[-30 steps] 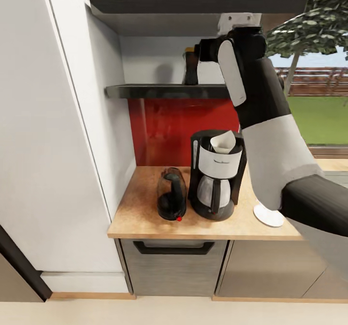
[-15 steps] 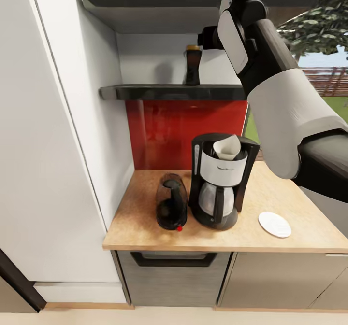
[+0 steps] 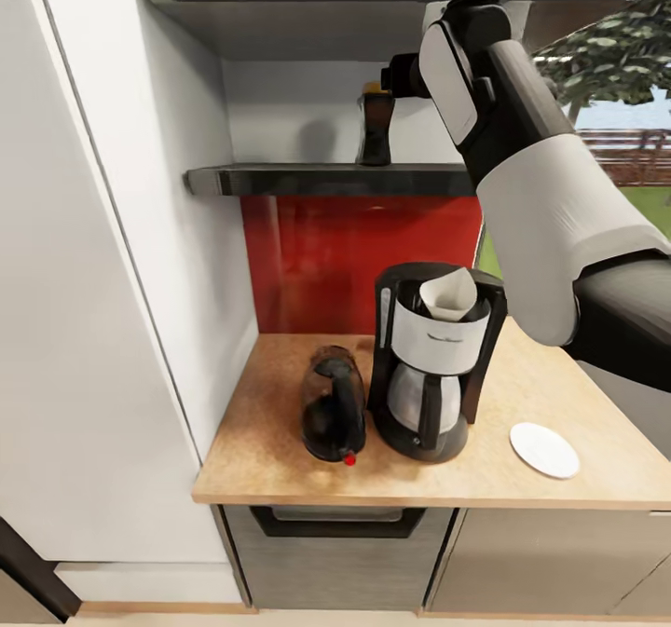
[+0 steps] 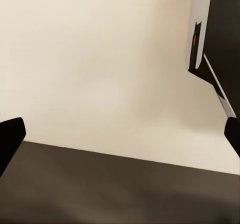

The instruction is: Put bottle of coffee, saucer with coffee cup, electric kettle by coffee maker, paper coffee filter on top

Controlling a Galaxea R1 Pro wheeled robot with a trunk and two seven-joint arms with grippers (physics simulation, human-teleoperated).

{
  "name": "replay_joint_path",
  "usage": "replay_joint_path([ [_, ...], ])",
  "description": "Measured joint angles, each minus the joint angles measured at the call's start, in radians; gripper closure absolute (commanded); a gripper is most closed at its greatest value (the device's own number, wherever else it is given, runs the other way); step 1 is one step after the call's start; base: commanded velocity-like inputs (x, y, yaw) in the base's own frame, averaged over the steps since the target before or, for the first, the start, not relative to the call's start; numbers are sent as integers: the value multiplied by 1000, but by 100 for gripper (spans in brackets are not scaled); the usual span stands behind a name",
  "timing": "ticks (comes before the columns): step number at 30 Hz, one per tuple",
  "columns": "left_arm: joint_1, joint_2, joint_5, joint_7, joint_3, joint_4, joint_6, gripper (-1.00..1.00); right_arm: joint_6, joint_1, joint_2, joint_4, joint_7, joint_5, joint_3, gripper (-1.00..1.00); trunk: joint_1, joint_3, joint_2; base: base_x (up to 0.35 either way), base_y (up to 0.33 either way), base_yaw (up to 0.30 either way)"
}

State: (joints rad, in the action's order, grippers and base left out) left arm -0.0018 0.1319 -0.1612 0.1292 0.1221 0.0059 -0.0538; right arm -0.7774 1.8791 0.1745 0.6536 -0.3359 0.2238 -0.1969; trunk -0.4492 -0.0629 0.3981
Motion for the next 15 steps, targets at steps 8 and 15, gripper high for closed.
replay_joint_path([
  [8, 1, 0, 0, 1, 0, -1, 0, -100, 10, -4, 0, -8, 1, 0, -1, -100, 0, 0, 0, 132, 179, 0],
  [15, 1, -1, 0, -1, -1, 0, 0, -100, 33, -5, 0, -21, 1, -1, -2, -100, 0, 0, 0, 28, 28, 0],
])
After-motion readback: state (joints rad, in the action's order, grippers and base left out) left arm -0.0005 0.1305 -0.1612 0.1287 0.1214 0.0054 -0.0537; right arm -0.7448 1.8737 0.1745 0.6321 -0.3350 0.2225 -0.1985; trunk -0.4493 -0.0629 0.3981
